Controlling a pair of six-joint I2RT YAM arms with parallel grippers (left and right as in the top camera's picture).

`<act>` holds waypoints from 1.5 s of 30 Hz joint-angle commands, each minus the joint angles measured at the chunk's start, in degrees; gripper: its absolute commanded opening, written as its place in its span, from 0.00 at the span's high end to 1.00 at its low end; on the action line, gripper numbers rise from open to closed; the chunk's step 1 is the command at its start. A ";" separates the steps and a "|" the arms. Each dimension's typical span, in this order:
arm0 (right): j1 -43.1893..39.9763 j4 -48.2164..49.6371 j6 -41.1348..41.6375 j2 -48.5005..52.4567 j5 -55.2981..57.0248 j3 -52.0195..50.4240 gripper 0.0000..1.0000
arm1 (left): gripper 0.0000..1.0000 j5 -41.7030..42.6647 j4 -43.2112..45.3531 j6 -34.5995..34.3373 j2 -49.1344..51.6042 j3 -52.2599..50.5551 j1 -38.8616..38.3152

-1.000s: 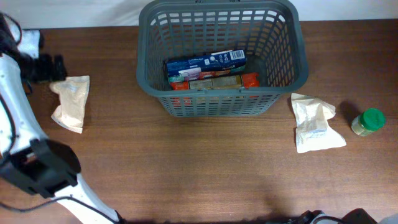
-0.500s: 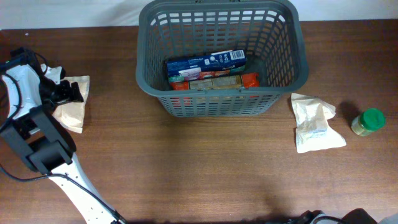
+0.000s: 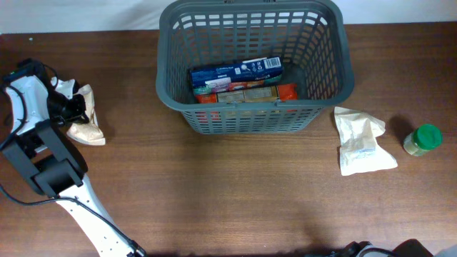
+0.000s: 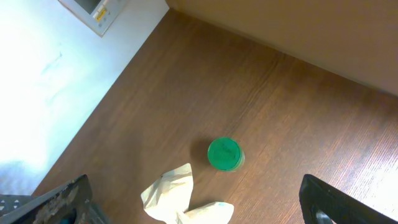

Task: Pack container
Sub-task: 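Grasp the left paper bag with the left gripper, then drop the paper bag into the basket with the left gripper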

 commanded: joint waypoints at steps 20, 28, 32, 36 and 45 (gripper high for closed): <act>-0.26 -0.02 0.24 0.09 0.55 0.22 0.01 | 0.98 7.50 -22.01 7.85 -12.81 57.83 -16.74; -0.26 -0.02 0.24 0.09 0.55 0.22 0.01 | 0.98 3.21 -19.98 31.65 -20.09 57.79 -37.73; -0.26 -0.02 0.24 0.09 0.55 0.22 0.01 | 0.98 3.17 -20.06 39.95 -19.65 55.82 -46.66; -0.26 -0.02 0.24 0.09 0.55 0.22 0.01 | 0.98 3.17 -19.87 47.19 -18.88 49.62 -54.18; -0.26 -0.02 0.24 0.09 0.55 0.22 0.01 | 0.97 3.19 -4.76 49.46 -14.53 25.94 -61.46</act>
